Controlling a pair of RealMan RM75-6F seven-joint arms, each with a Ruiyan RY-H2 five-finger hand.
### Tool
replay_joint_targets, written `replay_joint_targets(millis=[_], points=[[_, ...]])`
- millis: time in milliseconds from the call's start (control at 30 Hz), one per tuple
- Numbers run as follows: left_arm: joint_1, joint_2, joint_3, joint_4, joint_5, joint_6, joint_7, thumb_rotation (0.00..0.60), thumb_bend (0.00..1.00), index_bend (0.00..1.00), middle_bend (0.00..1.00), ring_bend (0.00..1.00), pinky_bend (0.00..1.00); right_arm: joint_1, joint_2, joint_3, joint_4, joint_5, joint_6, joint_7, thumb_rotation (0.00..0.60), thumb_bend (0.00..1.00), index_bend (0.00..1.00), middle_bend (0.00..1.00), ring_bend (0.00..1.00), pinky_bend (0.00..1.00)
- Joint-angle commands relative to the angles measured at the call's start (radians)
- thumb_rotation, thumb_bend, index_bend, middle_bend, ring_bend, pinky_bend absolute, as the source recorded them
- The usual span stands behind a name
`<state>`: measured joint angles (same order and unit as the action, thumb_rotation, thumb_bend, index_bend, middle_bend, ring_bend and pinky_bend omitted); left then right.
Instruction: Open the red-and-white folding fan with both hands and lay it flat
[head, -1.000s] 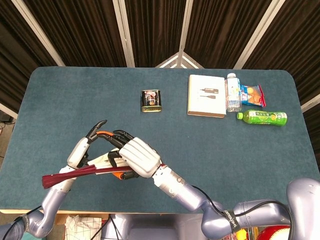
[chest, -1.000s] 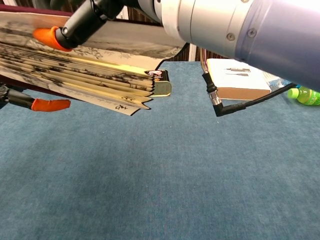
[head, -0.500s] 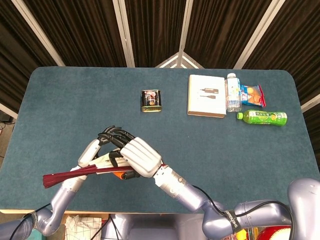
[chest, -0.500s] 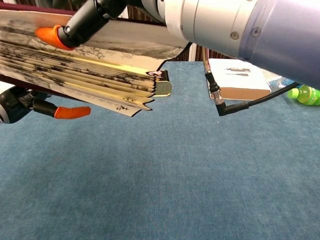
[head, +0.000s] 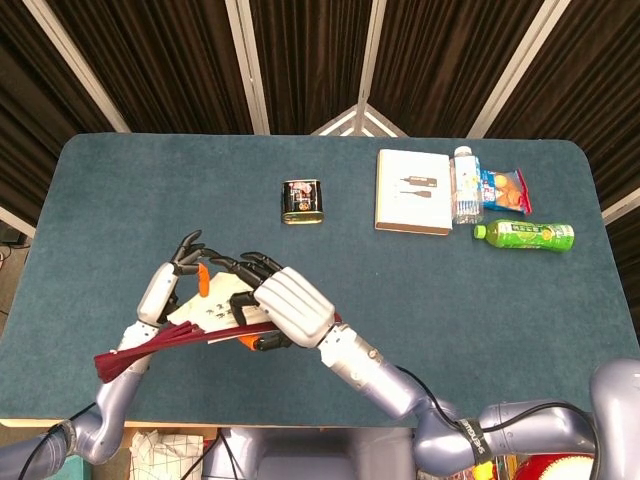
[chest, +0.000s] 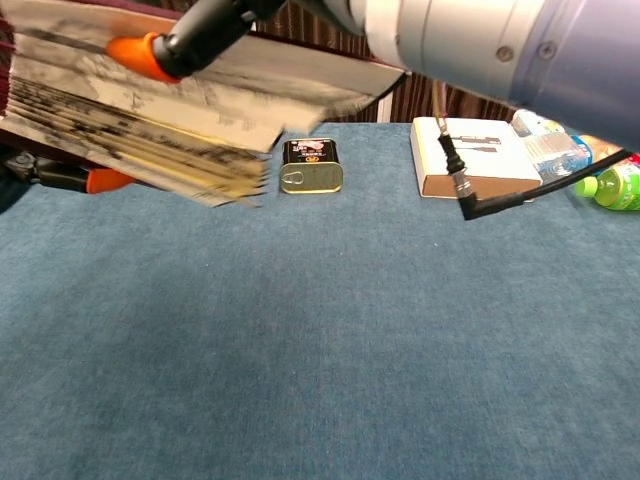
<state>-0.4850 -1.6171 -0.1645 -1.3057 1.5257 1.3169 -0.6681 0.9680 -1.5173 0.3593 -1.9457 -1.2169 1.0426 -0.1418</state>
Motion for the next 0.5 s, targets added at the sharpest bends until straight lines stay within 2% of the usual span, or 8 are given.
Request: replay_joint_targets(millis=[33, 500], points=[[-0.002, 0.01, -0.004, 0.021, -0.007, -0.003, 0.0, 0.6, 0.44, 0.77, 0.33, 0.0, 0.15, -0.006, 0.011, 0.0, 0.004, -0.001, -0.001, 0.009, 0.6, 0.44, 0.86, 0.12, 0.22, 0.14], [0.032, 0.069, 0.004, 0.196, -0.002, 0.061, -0.026, 0.6, 0.44, 0.76, 0.32, 0.0, 0.15, -0.069, 0.136, -0.008, 0.069, -0.027, 0.006, 0.072, 0.6, 0.44, 0.86, 0.12, 0.22, 0.14]])
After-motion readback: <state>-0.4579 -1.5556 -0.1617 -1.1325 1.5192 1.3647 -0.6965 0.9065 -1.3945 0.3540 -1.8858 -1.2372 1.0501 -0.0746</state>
